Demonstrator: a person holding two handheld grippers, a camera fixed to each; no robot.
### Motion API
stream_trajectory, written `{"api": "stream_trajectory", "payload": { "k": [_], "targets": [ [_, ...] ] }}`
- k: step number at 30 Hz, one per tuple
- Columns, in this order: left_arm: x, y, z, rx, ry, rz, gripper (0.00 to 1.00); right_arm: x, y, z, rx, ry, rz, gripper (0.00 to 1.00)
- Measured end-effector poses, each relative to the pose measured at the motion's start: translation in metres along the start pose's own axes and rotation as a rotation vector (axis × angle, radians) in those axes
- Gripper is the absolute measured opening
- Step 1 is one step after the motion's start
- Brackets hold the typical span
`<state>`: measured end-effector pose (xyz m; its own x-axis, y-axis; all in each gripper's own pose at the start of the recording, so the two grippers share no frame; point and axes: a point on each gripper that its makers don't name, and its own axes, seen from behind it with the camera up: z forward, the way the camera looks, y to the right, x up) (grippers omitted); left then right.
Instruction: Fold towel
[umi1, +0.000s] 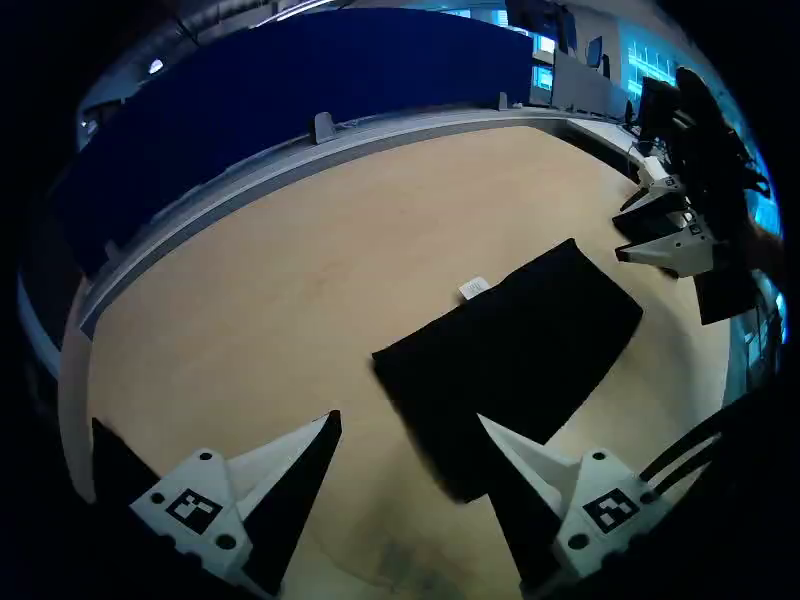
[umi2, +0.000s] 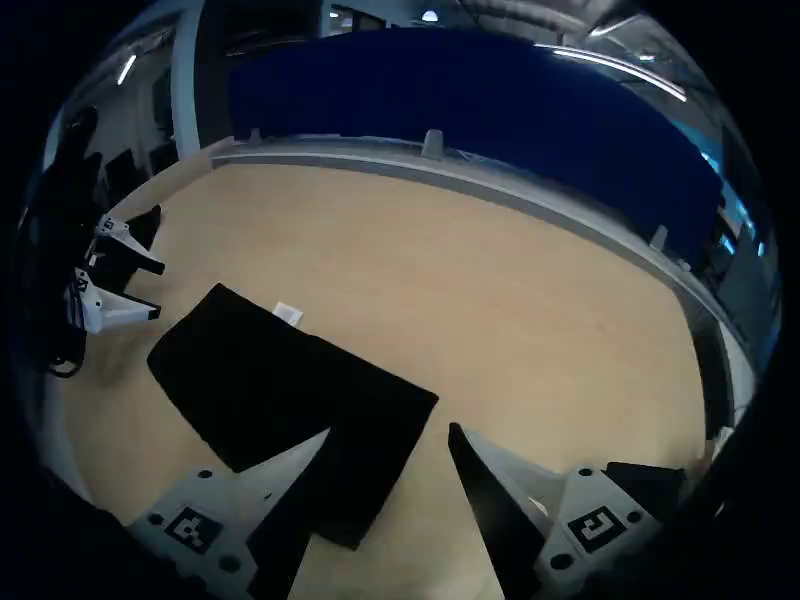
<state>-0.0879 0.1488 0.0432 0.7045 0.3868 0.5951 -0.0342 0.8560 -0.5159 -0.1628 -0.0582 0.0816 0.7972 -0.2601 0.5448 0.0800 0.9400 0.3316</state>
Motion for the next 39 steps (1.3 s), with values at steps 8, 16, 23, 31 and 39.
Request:
{"api": "stream_trajectory", "payload": {
  "k": [8, 16, 23, 31, 39],
  "targets": [
    [-0.017, 0.002, -0.020, 0.020, -0.005, -0.043, 0.90, -0.018, -0.008, -0.014, 0.004, -0.022, 0.001, 0.81],
    [-0.042, 0.009, -0.038, 0.029, -0.025, -0.081, 0.90, -0.043, -0.020, -0.031, 0.016, -0.050, 0.013, 0.81],
    [-0.054, 0.014, -0.047, 0.037, -0.032, -0.106, 0.90, -0.056, -0.028, -0.040, 0.030, -0.066, -0.004, 0.81],
    [-0.065, 0.016, -0.067, 0.062, -0.033, -0.150, 0.90, -0.068, -0.032, -0.041, 0.062, -0.101, -0.061, 0.81],
    [-0.080, 0.014, -0.089, 0.097, -0.031, -0.195, 0.90, -0.082, -0.039, -0.040, 0.111, -0.147, -0.146, 0.81]
  ]
}}
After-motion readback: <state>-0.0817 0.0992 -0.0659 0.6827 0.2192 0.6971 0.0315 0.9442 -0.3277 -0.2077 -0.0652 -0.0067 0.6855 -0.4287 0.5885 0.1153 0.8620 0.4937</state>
